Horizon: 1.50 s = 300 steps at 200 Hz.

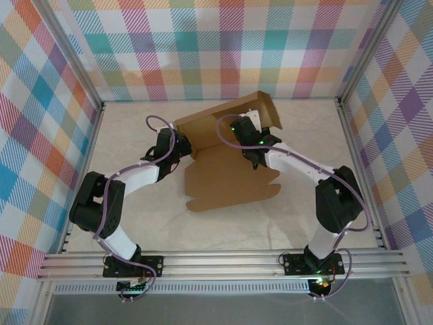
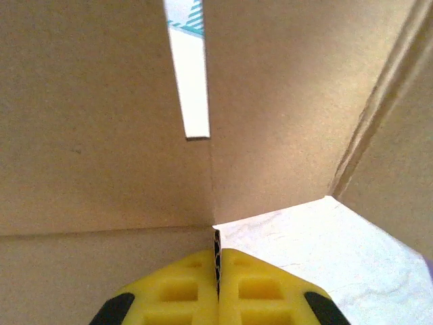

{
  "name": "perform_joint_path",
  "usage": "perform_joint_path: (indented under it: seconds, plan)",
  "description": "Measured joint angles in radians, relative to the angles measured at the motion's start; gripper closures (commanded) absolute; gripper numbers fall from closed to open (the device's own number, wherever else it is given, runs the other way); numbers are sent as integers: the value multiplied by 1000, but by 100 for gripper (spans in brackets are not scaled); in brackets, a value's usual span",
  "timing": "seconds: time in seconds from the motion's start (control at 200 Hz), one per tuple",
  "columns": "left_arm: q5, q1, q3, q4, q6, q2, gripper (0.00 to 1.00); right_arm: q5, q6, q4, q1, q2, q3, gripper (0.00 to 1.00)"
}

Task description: Fold the paper box

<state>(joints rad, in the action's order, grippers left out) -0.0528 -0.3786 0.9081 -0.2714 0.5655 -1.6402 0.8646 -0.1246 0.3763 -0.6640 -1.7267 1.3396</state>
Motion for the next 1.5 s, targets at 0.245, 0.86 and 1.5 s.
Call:
perform_joint_path:
  seconds: [0.245,0.86,1.5]
  plan:
    - [-2,0,5,37,12,2,100,118,90,2,-31,-94,45,98]
    - [-51,1,12,129,24,2,100,314,635,-401,-78,-299,-12,97]
    - [-38,1,51,147,21,2,100,166,492,-287,-40,-205,-21,94]
